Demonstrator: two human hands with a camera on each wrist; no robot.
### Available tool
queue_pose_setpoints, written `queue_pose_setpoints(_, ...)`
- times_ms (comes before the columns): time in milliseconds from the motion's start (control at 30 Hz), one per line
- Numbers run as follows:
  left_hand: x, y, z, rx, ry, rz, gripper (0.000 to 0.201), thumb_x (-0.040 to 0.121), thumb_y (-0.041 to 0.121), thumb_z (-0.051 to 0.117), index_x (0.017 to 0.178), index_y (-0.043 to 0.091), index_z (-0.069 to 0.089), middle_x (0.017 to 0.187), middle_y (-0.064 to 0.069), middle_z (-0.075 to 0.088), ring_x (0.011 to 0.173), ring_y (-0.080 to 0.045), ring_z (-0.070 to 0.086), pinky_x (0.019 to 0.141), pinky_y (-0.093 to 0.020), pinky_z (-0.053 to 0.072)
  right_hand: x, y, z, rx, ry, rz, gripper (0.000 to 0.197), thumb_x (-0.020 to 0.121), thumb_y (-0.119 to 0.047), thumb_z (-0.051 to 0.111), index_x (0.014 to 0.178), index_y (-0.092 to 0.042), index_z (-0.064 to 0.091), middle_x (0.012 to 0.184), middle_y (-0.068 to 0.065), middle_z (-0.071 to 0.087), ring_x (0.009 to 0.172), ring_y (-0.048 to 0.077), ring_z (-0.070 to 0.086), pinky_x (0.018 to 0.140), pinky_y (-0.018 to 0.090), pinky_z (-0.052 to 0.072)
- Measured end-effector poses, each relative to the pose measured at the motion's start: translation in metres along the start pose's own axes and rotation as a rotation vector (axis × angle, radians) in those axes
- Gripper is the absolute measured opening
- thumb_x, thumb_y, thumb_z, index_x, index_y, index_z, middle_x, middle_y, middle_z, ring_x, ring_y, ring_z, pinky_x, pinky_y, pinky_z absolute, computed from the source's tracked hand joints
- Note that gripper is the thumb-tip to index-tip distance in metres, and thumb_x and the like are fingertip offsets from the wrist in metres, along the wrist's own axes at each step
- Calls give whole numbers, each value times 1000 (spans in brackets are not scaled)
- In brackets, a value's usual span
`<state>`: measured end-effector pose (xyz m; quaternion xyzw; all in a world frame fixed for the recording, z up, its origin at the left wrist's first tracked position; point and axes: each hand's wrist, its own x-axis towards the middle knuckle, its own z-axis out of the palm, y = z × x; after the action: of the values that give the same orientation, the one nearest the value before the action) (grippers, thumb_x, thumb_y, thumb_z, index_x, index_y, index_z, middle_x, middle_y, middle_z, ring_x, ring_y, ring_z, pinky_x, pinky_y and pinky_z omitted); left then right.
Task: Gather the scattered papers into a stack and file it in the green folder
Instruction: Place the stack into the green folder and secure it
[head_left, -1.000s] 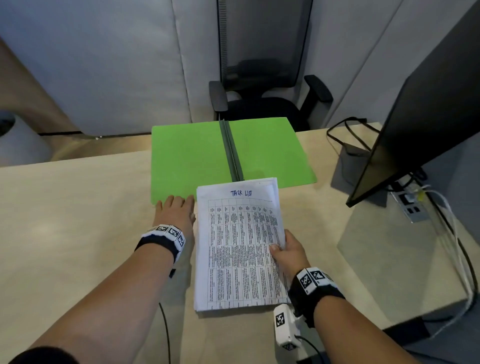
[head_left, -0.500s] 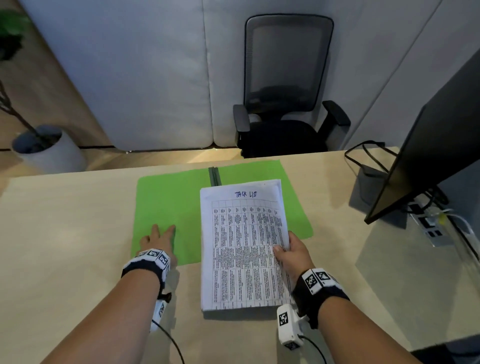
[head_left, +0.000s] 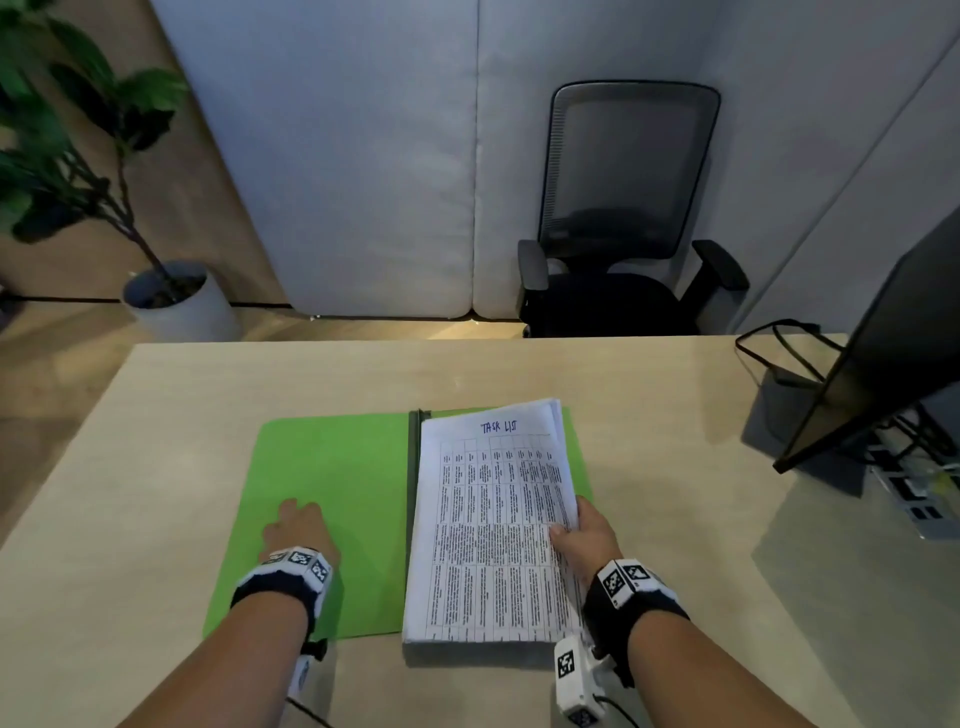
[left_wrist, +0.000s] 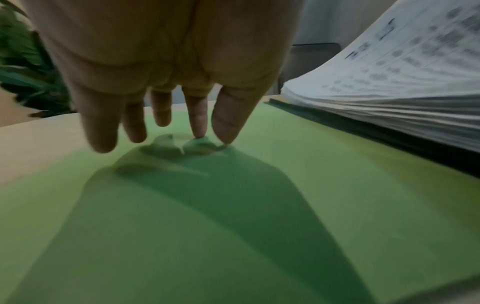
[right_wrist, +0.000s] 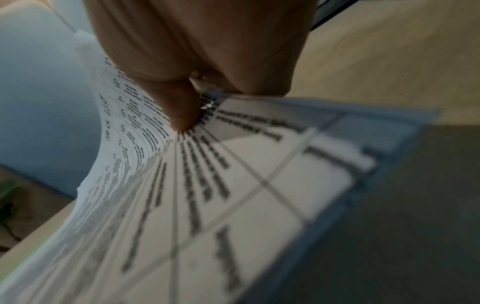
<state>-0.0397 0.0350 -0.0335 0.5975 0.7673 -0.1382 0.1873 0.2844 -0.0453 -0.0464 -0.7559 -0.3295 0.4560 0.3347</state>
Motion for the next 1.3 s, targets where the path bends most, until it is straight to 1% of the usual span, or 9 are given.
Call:
queue_pose_setpoints(100,-8,27,16,-118,53,296,48,92,13,50,140,18,44,155,-6,25,135,-31,37,112,-39,34,-7,9,4,-7,5,49,34,88,-2,53,120,-14,56,107,7,66,95,24,64,87,30,50)
queue_pose_setpoints(200,-16,49,31,-137,-10,464,50,98,31,45,147,28,34,157,2,23,142,-26,26,117,-43,24,-5,9,3,-8,3,59,36,88,-2,54,121,-15,56,110,9,66,96,25,64,90,35,51)
queue_pose_setpoints(367,-11,43,38,-33,-39,431,67,86,30,65,146,32,34,155,7,26,142,-23,25,113,-49,31,13,-14,-14,-20,22,28,30,87,-1,54,113,-16,57,101,10,67,87,26,65,83,38,55)
queue_pose_setpoints(500,-11,40,35,-15,-51,412,74,79,25,74,143,36,37,152,9,28,139,-24,28,108,-51,37,29,-26,-22,-80,20,36,30,87,-1,55,113,-15,58,101,10,67,90,28,65,85,38,54)
queue_pose_setpoints(600,-11,42,34,-29,-51,398,75,77,22,77,140,37,40,151,10,30,138,-24,28,108,-52,37,34,-26,-20,-131,8,57,28,87,1,54,111,-14,56,101,9,65,88,26,62,81,32,50)
queue_pose_setpoints(900,-13,47,28,-30,-66,376,79,75,20,75,141,40,36,147,9,33,136,-25,30,106,-53,39,37,-21,-15,-220,-4,103,36,87,2,52,121,-8,55,101,7,60,90,25,58,78,28,45)
queue_pose_setpoints(1000,-14,49,24,-45,-66,366,85,79,19,71,144,45,24,141,7,37,132,-26,33,100,-52,44,38,-20,-15,-231,-8,103,36,85,0,54,120,-9,55,107,10,63,95,27,60,85,32,50)
queue_pose_setpoints(1067,-14,49,23,-30,-66,381,81,81,23,69,143,49,24,139,6,37,130,-27,33,98,-52,45,38,-18,-15,-248,-11,101,37,82,-2,55,118,-11,56,109,10,65,97,29,62,90,38,52)
queue_pose_setpoints(1300,-15,49,21,-13,-83,395,74,81,25,68,139,53,31,140,5,34,132,-27,28,98,-52,45,36,-19,-15,-313,-22,102,32,83,-3,53,114,-11,56,100,9,62,87,27,59,75,28,47)
